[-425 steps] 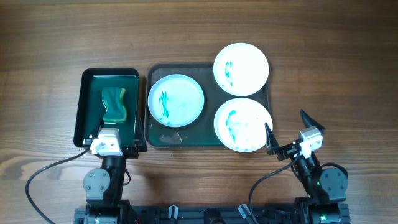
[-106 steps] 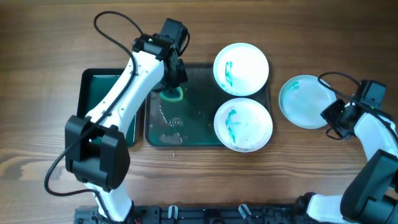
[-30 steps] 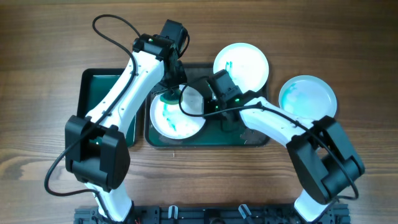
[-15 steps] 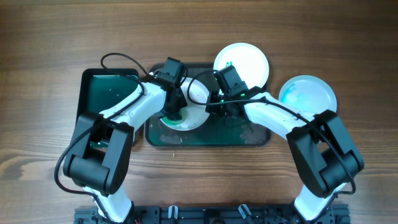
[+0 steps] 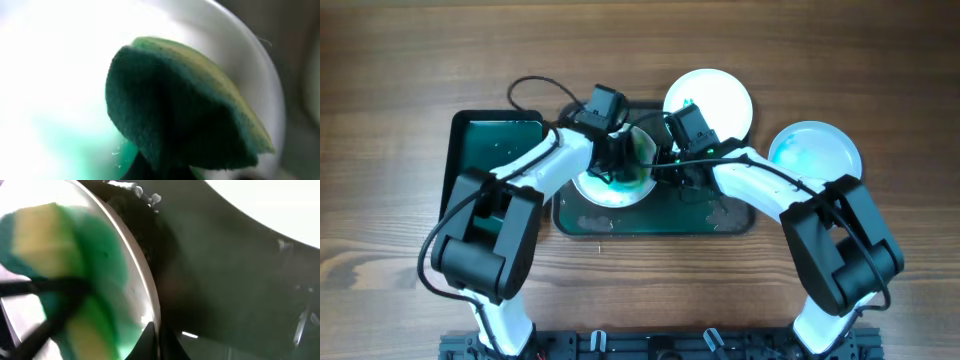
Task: Clean dirty plates on tray and stack at the side
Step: 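Scrub the second plate with the sponge in the left gripper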
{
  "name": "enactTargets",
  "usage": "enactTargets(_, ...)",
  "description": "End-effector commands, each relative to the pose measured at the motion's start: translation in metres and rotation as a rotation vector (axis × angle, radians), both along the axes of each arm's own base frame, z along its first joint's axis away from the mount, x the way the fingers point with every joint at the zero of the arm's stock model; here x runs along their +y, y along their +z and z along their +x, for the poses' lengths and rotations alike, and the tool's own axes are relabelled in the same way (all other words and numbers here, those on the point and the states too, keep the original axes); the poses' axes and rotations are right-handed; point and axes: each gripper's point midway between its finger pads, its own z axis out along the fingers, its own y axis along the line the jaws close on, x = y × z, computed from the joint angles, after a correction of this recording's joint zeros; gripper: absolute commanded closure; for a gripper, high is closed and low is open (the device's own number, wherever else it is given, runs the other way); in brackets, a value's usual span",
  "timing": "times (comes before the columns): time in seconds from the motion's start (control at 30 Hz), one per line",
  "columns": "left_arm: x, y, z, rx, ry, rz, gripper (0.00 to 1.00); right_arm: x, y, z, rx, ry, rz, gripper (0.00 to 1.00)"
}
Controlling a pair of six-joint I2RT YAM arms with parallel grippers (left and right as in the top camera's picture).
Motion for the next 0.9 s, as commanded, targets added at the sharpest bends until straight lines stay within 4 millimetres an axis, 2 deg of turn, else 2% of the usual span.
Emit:
enactTargets(0.0, 0.109, 0.007, 0.016, -0.06, 0.356, 0.477, 0.96, 0.004, -0.008, -0.007, 0.026, 0.034, -0.003, 0.96)
enactTargets(0.07, 0.106, 0.009, 0.009, -0.026, 0.342, 0.483, 0.96, 0.004, -0.008, -0.007, 0.027, 0.033, -0.003, 0.96)
enactTargets(0.13, 0.089, 0.002, -0.005, 0.052, 0.295, 0.413, 0.96, 0.004, -0.008, -0.007, 0.027, 0.033, -0.003, 0.96)
enactTargets(0.17, 0.074, -0.001, -0.015, 0.105, 0.239, 0.351, 0.96, 0.004, -0.008, -0.007, 0.027, 0.034, -0.002, 0.96)
enactTargets(0.2, 0.044, -0.004, -0.029, 0.171, 0.088, 0.235, 0.96, 0.004, -0.008, -0.007, 0.027, 0.034, -0.002, 0.96)
enactTargets(0.23, 0.017, -0.003, -0.043, 0.215, -0.062, 0.123, 0.96, 0.005, -0.007, -0.007, 0.025, 0.042, 0.003, 0.96)
enactTargets(0.3, -0.022, 0.005, -0.066, 0.251, -0.288, -0.047, 0.96, 0.005, -0.007, -0.007, 0.029, 0.043, 0.01, 0.96)
enactTargets(0.37, -0.052, 0.014, -0.084, 0.238, -0.485, -0.159, 0.96, 0.006, -0.005, -0.008, 0.036, 0.059, 0.03, 0.96)
enactTargets(0.4, -0.057, 0.014, -0.082, 0.211, -0.518, -0.157, 0.96, 0.006, -0.005, -0.007, 0.035, 0.063, 0.036, 0.96)
enactTargets(0.5, -0.057, 0.01, -0.06, 0.115, -0.497, -0.101, 0.96, 0.006, -0.005, -0.007, 0.033, 0.062, 0.036, 0.96)
enactTargets(0.6, -0.028, 0.007, -0.005, -0.044, -0.253, 0.089, 0.96, 0.007, -0.005, -0.008, 0.037, 0.069, 0.04, 0.96)
enactTargets(0.7, -0.012, 0.012, 0.025, -0.151, -0.137, 0.169, 0.96, 0.007, -0.005, -0.008, 0.037, 0.069, 0.04, 0.96)
enactTargets(0.8, 0.014, 0.017, 0.042, -0.215, 0.017, 0.281, 0.96, 0.007, -0.005, -0.008, 0.037, 0.07, 0.039, 0.96)
enactTargets(0.87, 0.034, 0.02, 0.043, -0.231, 0.109, 0.371, 0.96, 0.007, -0.005, -0.008, 0.036, 0.071, 0.038, 0.96)
